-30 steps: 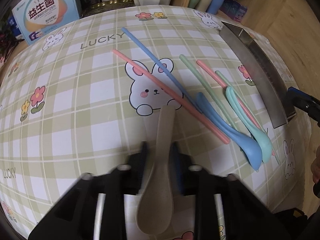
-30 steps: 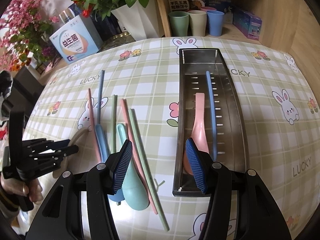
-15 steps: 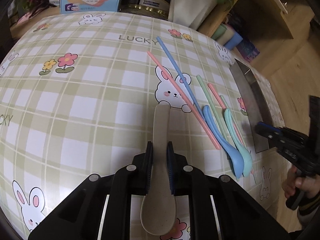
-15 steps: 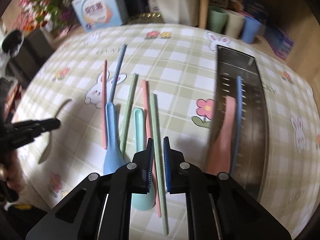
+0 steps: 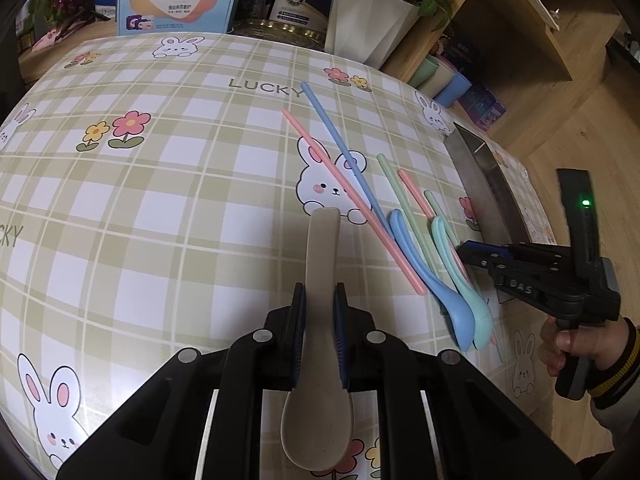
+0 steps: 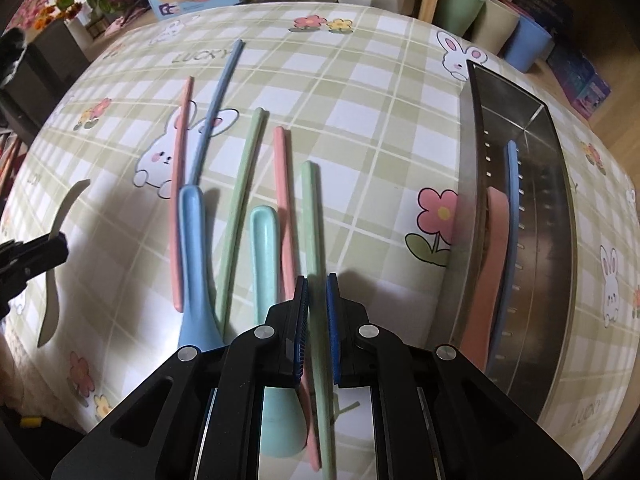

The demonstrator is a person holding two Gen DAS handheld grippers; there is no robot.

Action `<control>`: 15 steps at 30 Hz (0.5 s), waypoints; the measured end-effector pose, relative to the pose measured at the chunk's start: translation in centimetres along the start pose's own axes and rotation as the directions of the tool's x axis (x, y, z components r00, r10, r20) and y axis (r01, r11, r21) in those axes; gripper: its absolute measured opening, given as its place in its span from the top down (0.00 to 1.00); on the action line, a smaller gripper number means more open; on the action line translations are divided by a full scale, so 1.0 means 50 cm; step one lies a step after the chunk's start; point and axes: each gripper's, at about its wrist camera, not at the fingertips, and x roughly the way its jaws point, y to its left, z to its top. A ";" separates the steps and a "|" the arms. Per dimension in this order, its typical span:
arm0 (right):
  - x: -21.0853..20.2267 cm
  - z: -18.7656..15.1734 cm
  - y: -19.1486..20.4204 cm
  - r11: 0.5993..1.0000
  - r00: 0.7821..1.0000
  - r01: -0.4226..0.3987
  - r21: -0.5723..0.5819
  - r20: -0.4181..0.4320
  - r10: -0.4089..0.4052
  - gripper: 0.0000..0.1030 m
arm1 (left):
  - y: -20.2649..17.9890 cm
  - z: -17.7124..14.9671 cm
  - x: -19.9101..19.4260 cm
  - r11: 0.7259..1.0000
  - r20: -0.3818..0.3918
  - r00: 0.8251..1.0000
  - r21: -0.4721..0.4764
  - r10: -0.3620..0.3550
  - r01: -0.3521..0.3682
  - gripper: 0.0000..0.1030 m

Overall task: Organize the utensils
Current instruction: 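Close the right gripper on a green chopstick while the left gripper holds the beige spoon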

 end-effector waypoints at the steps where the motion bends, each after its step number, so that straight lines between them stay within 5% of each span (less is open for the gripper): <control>1: 0.000 0.000 -0.003 1.000 1.000 -0.005 0.012 0.003 0.005 0.91 | -0.001 0.000 0.001 1.000 0.001 1.000 0.001 -0.002 0.002 0.87; 15: -0.023 -0.028 -0.018 0.990 0.991 -0.087 0.116 0.108 0.074 0.94 | 0.000 -0.006 0.001 1.000 0.019 1.000 -0.016 0.021 -0.021 0.87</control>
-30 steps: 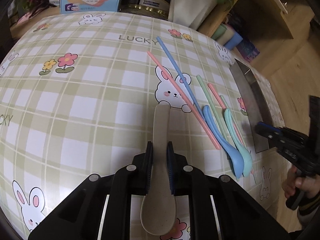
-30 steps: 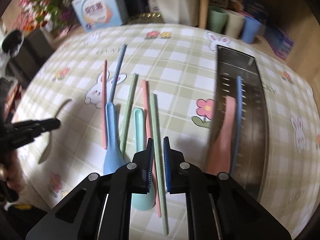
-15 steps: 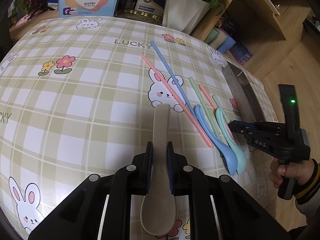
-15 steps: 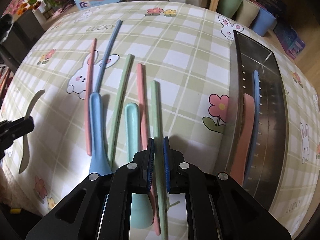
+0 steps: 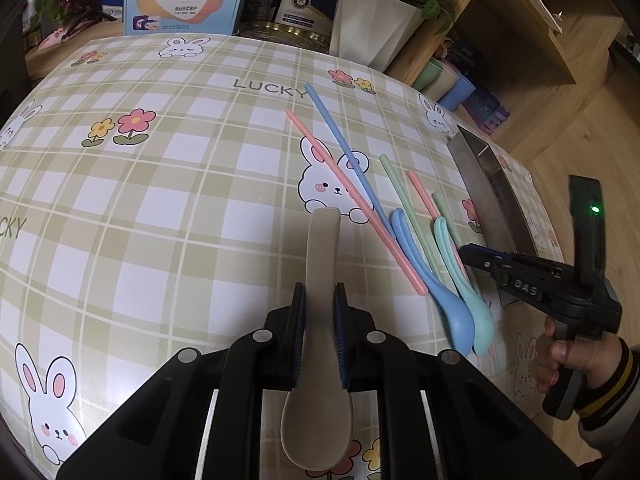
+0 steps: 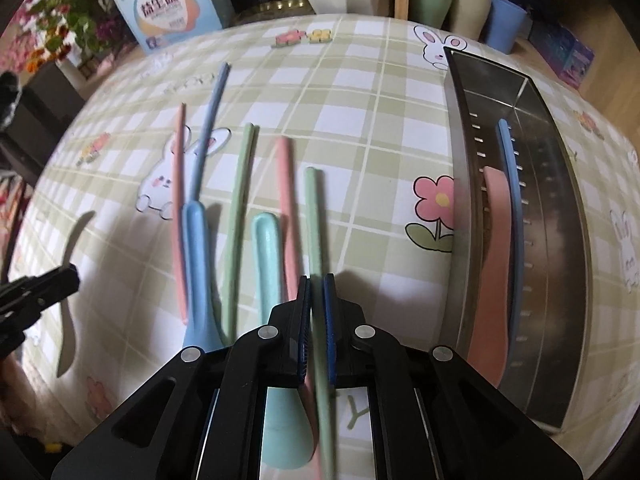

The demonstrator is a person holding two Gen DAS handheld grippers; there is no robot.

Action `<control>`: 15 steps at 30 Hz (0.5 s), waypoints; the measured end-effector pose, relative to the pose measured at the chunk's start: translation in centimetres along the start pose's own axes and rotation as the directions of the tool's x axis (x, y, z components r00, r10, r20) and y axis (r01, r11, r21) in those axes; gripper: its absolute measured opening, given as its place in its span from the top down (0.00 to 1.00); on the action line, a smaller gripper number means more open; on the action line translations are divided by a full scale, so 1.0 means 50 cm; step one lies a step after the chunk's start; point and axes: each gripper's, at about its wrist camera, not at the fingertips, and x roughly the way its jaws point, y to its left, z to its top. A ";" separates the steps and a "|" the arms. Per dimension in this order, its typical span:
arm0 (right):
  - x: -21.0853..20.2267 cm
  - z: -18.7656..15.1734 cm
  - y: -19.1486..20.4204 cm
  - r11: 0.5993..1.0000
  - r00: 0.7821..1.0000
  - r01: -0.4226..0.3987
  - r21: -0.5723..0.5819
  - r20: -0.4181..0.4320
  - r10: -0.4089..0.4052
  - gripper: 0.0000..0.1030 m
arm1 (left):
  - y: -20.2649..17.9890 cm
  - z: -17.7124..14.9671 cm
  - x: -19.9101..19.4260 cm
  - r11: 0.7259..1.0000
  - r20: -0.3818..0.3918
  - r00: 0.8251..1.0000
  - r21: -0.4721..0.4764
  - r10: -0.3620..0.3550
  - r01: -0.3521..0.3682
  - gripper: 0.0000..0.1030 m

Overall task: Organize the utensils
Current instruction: 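Close the right gripper on a green chopstick while the left gripper holds the beige spoon, then carry the green chopstick into the steel tray and open the right gripper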

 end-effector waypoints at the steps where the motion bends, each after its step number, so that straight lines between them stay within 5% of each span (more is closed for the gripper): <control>1: -0.010 -0.001 -0.002 1.000 1.000 -0.010 0.011 0.018 0.010 0.94 | 0.000 0.001 -0.001 1.000 0.003 1.000 -0.002 0.001 -0.001 0.87; 9: -0.115 0.025 -0.055 0.995 0.983 -0.078 0.070 0.174 0.064 0.94 | -0.003 0.002 0.002 1.000 0.001 1.000 -0.007 0.014 -0.014 0.87; 15: -0.184 0.091 -0.165 0.992 0.961 -0.007 0.129 0.274 -0.029 0.94 | -0.004 0.004 0.007 1.000 -0.007 1.000 -0.012 0.024 -0.024 0.87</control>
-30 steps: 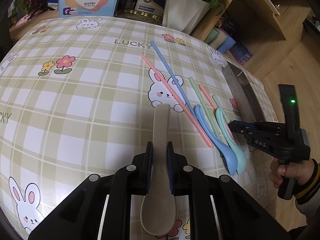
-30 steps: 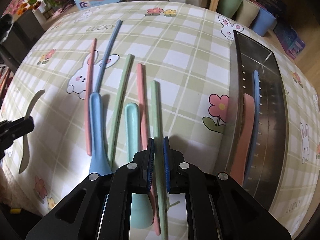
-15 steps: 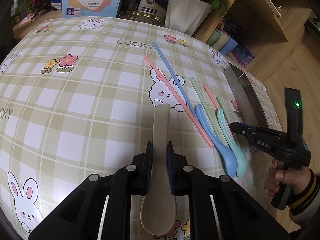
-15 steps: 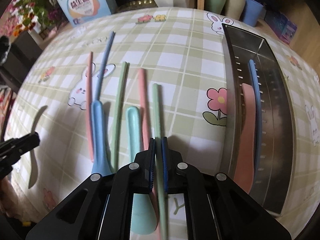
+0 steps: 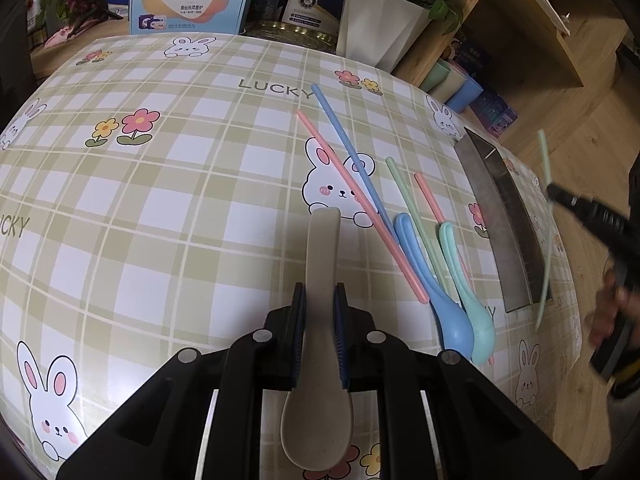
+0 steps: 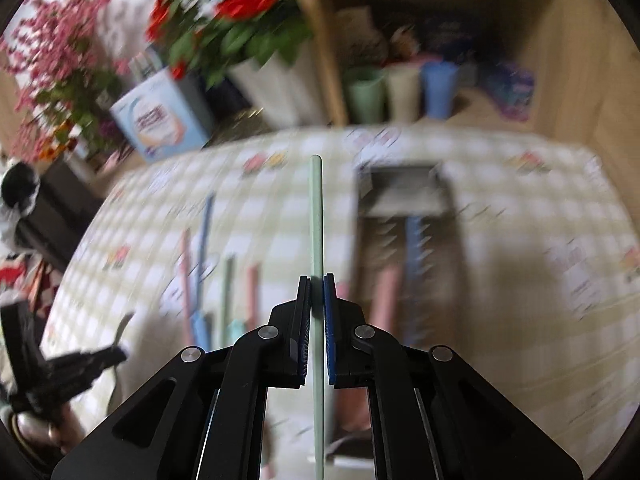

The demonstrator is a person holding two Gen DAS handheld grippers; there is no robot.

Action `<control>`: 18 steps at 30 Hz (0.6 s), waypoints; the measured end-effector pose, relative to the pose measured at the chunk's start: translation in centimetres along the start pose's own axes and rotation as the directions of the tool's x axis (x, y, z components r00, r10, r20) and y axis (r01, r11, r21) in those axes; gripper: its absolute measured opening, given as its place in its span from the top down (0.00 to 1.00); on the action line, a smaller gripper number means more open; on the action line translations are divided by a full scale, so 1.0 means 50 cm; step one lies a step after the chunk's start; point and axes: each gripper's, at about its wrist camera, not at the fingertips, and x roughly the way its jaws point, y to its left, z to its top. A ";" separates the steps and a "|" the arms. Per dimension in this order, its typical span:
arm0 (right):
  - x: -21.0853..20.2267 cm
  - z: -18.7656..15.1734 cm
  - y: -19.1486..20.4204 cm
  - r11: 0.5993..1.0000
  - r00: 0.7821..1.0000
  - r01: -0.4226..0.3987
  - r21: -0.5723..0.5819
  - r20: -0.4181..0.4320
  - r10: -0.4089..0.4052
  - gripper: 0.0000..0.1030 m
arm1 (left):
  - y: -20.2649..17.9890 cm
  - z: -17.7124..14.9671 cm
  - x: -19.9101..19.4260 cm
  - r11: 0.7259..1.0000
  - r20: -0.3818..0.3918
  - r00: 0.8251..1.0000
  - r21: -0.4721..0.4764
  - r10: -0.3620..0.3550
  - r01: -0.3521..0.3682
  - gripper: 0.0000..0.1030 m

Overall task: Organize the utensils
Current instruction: 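Carry the green chopstick into the steel tray and open the right gripper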

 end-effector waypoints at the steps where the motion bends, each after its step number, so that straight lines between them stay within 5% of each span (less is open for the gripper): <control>1: -0.002 0.015 -0.020 1.000 1.000 0.017 0.012 0.016 -0.017 0.94 | -0.001 0.001 0.000 1.000 -0.001 1.000 0.001 0.002 -0.002 0.87; 7: 0.039 0.045 -0.078 0.996 0.996 0.093 0.015 0.009 -0.093 0.94 | -0.003 0.003 -0.001 1.000 0.000 1.000 0.004 0.023 -0.023 0.87; 18: 0.123 -0.016 -0.095 0.991 0.986 0.131 0.030 -0.107 -0.127 0.94 | -0.002 0.004 0.000 0.999 -0.009 0.999 0.003 0.047 -0.047 0.87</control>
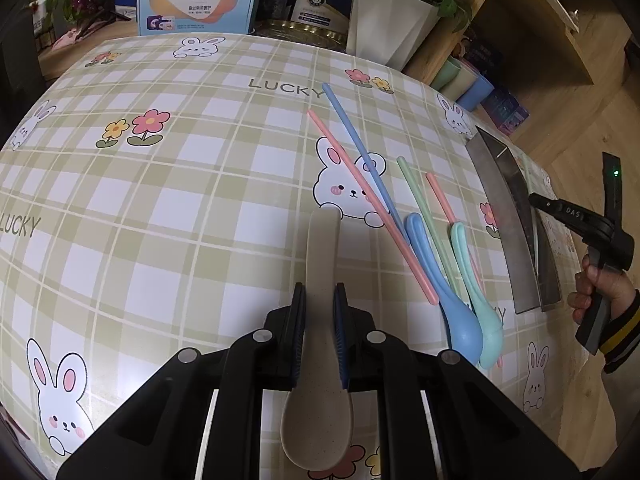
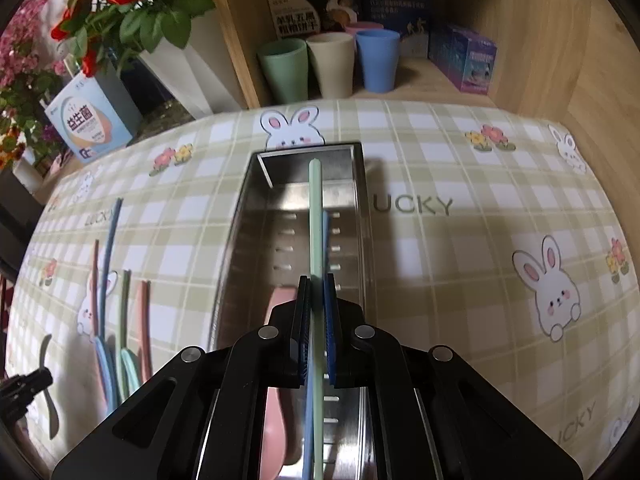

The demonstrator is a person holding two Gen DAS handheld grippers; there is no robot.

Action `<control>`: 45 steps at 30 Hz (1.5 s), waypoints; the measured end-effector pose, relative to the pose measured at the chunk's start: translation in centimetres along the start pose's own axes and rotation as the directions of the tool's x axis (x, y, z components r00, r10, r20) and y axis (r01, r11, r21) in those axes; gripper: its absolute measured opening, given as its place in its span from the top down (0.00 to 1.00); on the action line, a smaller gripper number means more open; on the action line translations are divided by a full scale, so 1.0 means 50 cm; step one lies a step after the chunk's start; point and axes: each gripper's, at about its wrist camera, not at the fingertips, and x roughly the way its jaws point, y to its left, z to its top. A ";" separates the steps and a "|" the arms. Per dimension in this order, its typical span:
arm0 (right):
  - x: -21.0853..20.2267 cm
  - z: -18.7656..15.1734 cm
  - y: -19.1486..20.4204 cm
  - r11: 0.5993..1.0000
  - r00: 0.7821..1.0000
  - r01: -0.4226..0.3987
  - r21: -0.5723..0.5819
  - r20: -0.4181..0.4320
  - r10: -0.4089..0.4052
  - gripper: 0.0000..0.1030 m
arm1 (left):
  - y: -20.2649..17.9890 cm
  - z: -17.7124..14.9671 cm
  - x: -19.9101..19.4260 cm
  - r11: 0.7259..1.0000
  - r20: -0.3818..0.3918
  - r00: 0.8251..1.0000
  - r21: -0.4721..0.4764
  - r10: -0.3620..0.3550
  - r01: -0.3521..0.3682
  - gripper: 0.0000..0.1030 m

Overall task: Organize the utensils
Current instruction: 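Carry the green chopstick into the steel tray and open the right gripper, then lower the beige spoon into the steel tray and open the left gripper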

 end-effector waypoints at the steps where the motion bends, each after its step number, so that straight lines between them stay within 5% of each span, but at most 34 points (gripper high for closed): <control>1: 0.002 -0.002 -0.001 1.000 1.000 0.002 0.003 -0.001 -0.002 0.94 | -0.001 0.001 0.000 1.000 -0.001 1.000 0.001 0.000 0.000 0.87; 18: -0.029 -0.007 0.001 1.000 1.000 -0.003 0.029 -0.025 0.004 0.92 | -0.055 0.045 0.014 0.999 -0.053 0.998 -0.019 -0.039 0.038 0.87; 26: -0.081 -0.022 -0.036 0.999 1.000 0.004 0.050 -0.028 -0.002 0.88 | -0.208 0.092 0.040 0.993 -0.077 0.991 0.021 -0.112 0.114 0.87; 27: -0.086 -0.024 -0.044 0.998 1.000 0.006 0.056 -0.026 -0.005 0.84 | -0.235 0.098 0.050 0.992 -0.089 0.988 0.021 -0.124 0.126 0.87; 29: -0.097 -0.027 -0.064 0.997 1.000 0.008 0.072 -0.014 -0.007 0.55 | -0.278 0.108 0.064 0.989 -0.101 0.985 0.021 -0.142 0.145 0.87; 30: -0.104 -0.029 -0.075 0.997 1.000 0.008 0.079 0.001 -0.008 0.53 | -0.303 0.113 0.071 0.988 -0.104 0.983 0.025 -0.151 0.155 0.87; 38: -0.115 -0.038 -0.147 0.989 1.000 -0.005 0.148 0.017 0.003 0.53 | -0.464 0.143 0.147 0.978 -0.136 0.971 0.052 -0.195 0.204 0.87; 45: -0.118 -0.047 -0.178 0.983 0.999 -0.025 0.182 0.030 0.020 0.53 | -0.532 0.145 0.218 0.987 -0.164 0.980 0.088 -0.117 0.133 0.87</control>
